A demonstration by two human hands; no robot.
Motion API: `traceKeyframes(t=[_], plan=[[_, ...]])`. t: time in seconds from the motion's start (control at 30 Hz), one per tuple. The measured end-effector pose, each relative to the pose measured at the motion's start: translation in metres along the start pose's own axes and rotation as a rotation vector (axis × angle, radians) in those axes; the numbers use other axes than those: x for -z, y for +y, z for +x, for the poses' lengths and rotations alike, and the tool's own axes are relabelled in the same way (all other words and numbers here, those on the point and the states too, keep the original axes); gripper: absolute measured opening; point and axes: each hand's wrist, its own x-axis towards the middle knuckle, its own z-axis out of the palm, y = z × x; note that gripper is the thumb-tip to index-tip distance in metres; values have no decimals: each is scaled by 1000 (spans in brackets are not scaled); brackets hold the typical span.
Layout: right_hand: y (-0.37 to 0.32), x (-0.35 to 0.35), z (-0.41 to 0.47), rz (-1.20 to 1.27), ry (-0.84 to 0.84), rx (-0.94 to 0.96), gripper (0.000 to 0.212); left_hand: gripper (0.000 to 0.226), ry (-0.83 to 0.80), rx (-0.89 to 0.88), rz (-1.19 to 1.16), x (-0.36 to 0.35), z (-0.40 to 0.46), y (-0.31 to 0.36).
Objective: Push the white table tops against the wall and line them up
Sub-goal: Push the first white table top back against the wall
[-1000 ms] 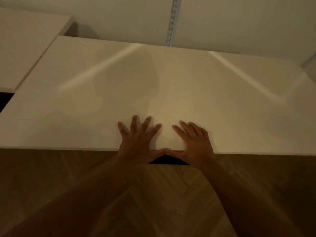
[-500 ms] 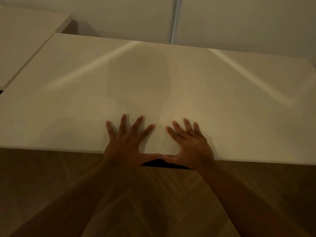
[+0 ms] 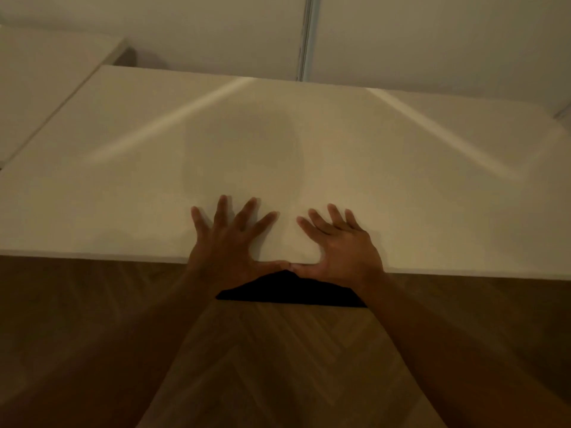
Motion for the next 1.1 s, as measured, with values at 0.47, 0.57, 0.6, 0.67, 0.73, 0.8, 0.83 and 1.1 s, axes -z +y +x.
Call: traceKeyframes(t=[0.47, 0.57, 0.6, 0.67, 0.73, 0.8, 0.83, 1.1], plan=[[1, -1, -3, 98, 135, -2, 90, 97, 34, 6, -59, 2, 0, 2], [1, 1, 2, 298, 197, -99, 75, 83, 105, 40, -94, 5, 19, 11], [1, -1, 4, 311, 266, -148, 71, 77, 143, 34, -113, 4, 30, 19], [4, -6, 11, 305, 398, -363, 63, 58, 193, -22, -118, 3, 52, 42], [7, -7, 19, 379, 432, -684, 60, 43, 221, -50, -112, -2, 66, 66], [10, -10, 23, 371, 478, -798, 55, 43, 201, -15, -129, -4, 77, 84], [12, -14, 25, 352, 524, -786, 49, 46, 181, 3, -140, -4, 82, 90], [15, -20, 25, 424, 583, -780, 32, 43, 116, -11, -112, 2, 96, 106]])
